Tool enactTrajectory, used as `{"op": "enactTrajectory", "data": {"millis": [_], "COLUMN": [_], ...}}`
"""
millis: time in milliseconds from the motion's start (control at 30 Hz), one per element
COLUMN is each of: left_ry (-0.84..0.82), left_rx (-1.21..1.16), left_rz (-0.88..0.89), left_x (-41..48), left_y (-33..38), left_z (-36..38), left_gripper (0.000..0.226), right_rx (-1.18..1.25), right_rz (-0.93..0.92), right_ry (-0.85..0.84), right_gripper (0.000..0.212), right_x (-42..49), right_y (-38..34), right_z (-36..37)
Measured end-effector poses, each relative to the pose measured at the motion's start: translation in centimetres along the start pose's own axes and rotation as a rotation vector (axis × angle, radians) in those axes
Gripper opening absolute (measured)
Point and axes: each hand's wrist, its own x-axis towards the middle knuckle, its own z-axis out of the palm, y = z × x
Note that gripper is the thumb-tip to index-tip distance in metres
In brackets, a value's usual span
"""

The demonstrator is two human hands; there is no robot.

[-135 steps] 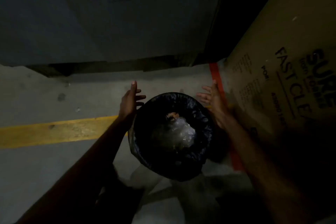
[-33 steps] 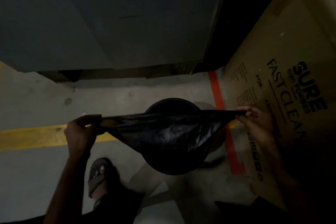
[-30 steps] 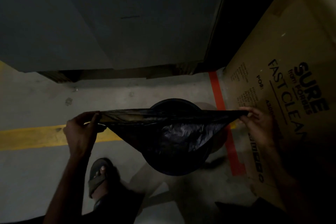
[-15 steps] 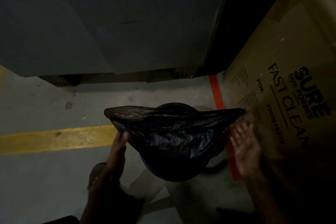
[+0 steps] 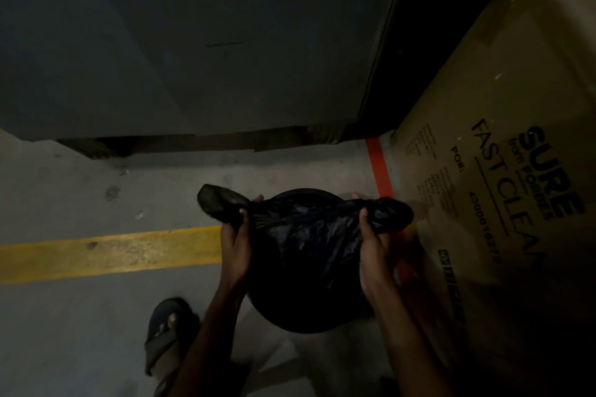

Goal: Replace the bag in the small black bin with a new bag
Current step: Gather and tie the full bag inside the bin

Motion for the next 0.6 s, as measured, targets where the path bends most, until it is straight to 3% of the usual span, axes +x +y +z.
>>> {"op": "enactTrajectory", "data": {"millis": [133,333,400,533,600], "left_ry": [0.179,0.28,0.258,0.117,-0.04], "left_rx": [-0.272,-0.385,-0.311,-0.042,-0.057], "left_rz": [-0.194,-0.308,-0.309,-0.231,-0.243], "left_x": [0.9,0.7,0.6,0.7,-0.3], "left_y": [-0.3,-1.1,-1.1,-2.3,-2.0], "left_z": [-0.1,1.5,2.1,2.7,3.2], "left_gripper": [0.054,0.038,0.03,0.035,0.033], "right_rx": [0.319,0.495,0.53,0.204,0.083], "right_rz": [0.272,0.328,0.356,0.333,0.338], "right_ry": [-0.094,0.079,0.123,0.14,0.084], "right_gripper": [0.058,0.064,0.068,0.053,0.053], "right_x": [-0.4,-0.6,-0.3,0.6,0.7], "right_y": [-0.5,-0.2,-0.2,0.6,0.8], "right_z": [0.3,1.3,1.8,2.6,2.7]}}
